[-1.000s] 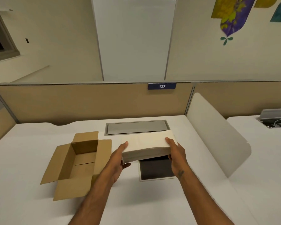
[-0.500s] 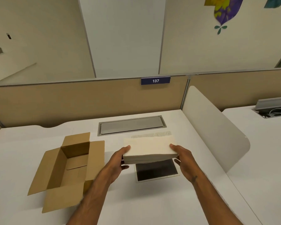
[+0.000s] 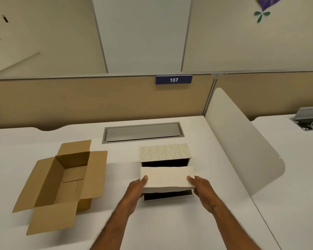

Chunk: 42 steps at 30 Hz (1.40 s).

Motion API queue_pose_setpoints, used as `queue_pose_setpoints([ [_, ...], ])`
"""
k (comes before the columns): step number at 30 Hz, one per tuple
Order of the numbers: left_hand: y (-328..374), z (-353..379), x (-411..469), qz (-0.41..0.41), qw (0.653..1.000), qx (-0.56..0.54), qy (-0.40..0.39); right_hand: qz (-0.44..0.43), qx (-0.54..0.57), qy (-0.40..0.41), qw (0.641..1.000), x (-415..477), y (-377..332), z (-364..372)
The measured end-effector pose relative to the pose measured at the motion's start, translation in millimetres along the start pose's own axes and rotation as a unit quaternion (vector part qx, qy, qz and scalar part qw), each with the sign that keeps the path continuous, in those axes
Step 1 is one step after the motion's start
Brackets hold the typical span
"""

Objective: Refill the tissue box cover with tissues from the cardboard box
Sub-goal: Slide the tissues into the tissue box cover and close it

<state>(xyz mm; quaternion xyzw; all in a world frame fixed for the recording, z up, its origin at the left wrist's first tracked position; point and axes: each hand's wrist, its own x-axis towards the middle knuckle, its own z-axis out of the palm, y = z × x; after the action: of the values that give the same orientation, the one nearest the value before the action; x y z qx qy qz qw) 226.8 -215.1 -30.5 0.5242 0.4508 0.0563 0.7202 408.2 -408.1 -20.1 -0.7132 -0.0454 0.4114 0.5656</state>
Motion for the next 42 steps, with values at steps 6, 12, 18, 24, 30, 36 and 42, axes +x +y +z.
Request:
queue_pose_setpoints([
  [6,-8,16,20,-0.011,1.000,0.010,0.026,0.005,-0.031,-0.014,0.999,32,4,-2],
  [12,-9,23,36,-0.026,0.997,0.039,0.056,0.010,-0.045,-0.026,0.999,53,7,0],
  [18,-13,26,46,-0.007,0.996,0.061,0.071,0.012,-0.079,-0.021,0.997,63,11,3],
  [24,-12,25,53,0.003,0.992,0.101,0.075,0.004,-0.101,-0.002,0.995,67,13,5],
  [30,-11,26,54,-0.013,0.987,0.144,0.068,0.008,-0.104,0.026,0.994,69,18,8],
  [36,-12,26,52,-0.019,0.984,0.163,0.064,0.018,-0.096,0.025,0.995,67,18,7],
  [42,-13,25,51,-0.017,0.982,0.176,0.070,0.013,-0.098,0.023,0.995,64,22,4],
])
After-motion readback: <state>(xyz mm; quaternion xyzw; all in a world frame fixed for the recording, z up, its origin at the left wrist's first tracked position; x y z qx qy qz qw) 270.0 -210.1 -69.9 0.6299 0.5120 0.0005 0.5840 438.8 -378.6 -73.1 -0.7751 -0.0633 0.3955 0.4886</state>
